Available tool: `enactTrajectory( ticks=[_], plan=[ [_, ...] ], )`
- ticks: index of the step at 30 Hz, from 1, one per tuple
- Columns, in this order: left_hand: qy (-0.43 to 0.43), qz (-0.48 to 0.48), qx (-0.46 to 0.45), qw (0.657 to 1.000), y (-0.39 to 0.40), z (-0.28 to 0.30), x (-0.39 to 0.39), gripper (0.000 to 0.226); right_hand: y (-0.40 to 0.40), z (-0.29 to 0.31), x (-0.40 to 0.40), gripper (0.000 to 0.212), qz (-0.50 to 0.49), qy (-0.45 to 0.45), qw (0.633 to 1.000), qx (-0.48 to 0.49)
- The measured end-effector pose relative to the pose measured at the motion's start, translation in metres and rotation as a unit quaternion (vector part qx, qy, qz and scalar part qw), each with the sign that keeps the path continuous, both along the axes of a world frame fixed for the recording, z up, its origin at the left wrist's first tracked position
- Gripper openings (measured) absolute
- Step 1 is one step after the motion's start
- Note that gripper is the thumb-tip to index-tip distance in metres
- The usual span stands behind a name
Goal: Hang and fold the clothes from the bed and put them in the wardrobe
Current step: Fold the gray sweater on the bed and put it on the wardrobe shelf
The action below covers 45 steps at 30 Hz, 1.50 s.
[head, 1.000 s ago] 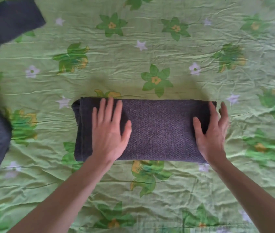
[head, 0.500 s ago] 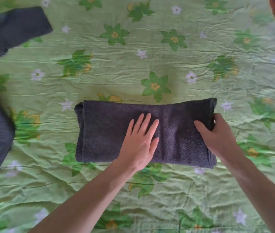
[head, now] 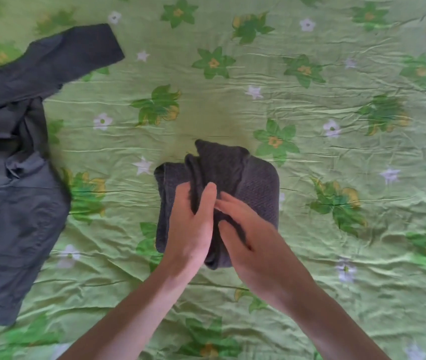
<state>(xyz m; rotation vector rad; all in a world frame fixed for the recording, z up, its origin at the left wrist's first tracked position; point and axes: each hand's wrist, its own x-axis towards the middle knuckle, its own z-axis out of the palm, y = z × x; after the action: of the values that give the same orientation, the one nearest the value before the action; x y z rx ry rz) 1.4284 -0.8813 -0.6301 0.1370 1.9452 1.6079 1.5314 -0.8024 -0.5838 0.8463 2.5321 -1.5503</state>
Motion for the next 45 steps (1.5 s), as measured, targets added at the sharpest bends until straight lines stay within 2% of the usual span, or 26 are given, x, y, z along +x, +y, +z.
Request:
enactTrajectory(
  ticks=[3,4,6,8,11,12,14,17,20,23,26,30,37,39,41,43,45],
  plan=[
    [0.018,0.016,-0.067,0.997,-0.013,-0.011,-0.012,0.007,-0.005,-0.014,0.008,0.045,0.047,0.025,0.997,-0.053],
    [0.027,0.015,-0.070,0.997,-0.017,-0.014,-0.016,0.010,-0.004,-0.019,0.011,0.041,0.029,0.056,0.998,-0.024],
    [0.024,0.020,-0.067,0.997,-0.026,-0.020,-0.027,0.013,0.004,-0.033,0.016,0.035,-0.028,0.093,0.991,0.096],
    [0.011,0.034,-0.087,0.996,-0.036,-0.028,-0.041,0.012,0.014,-0.051,0.016,0.045,-0.043,0.055,0.977,0.201],
    [0.045,0.045,-0.188,0.980,-0.052,-0.041,-0.057,0.019,0.020,-0.080,0.002,0.065,0.002,-0.011,0.964,0.267],
    [0.081,0.041,-0.227,0.970,-0.056,-0.044,-0.059,0.027,0.019,-0.090,-0.004,0.069,0.010,-0.015,0.960,0.278],
    [0.212,0.014,-0.269,0.939,-0.060,-0.047,-0.056,0.039,0.017,-0.108,-0.016,0.075,0.008,-0.008,0.955,0.298],
    [0.415,-0.100,-0.263,0.865,-0.056,-0.056,-0.041,0.045,0.015,-0.125,-0.029,0.076,-0.005,-0.006,0.947,0.322],
    [0.489,-0.247,-0.265,0.793,-0.046,-0.072,-0.030,0.054,0.012,-0.137,-0.033,0.075,0.006,-0.006,0.940,0.342],
    [0.503,-0.294,-0.277,0.764,-0.040,-0.094,-0.033,0.059,0.016,-0.146,-0.032,0.076,0.007,0.000,0.936,0.351],
    [0.517,-0.300,-0.267,0.756,-0.047,-0.115,-0.042,0.060,0.019,-0.155,-0.030,0.078,0.005,-0.001,0.934,0.356],
    [0.515,-0.286,-0.256,0.767,-0.051,-0.133,-0.050,0.058,0.021,-0.167,-0.031,0.062,0.001,0.022,0.933,0.359],
    [0.500,-0.274,-0.281,0.772,-0.042,-0.120,-0.049,0.060,0.022,-0.159,-0.039,0.058,-0.001,0.006,0.933,0.359],
    [0.505,-0.252,-0.294,0.771,-0.034,-0.109,-0.048,0.057,0.024,-0.152,-0.041,0.058,-0.025,0.033,0.958,0.284],
    [0.504,-0.218,-0.299,0.780,-0.022,-0.099,-0.048,0.046,0.028,-0.146,-0.039,0.059,-0.107,0.070,0.979,0.158],
    [0.479,-0.191,-0.303,0.801,-0.015,-0.096,-0.050,0.047,0.031,-0.143,-0.033,0.067,-0.197,0.074,0.976,0.063],
    [0.447,-0.194,-0.316,0.814,-0.015,-0.098,-0.053,0.061,0.032,-0.144,-0.028,0.085,-0.253,0.044,0.966,-0.015]
  ],
)
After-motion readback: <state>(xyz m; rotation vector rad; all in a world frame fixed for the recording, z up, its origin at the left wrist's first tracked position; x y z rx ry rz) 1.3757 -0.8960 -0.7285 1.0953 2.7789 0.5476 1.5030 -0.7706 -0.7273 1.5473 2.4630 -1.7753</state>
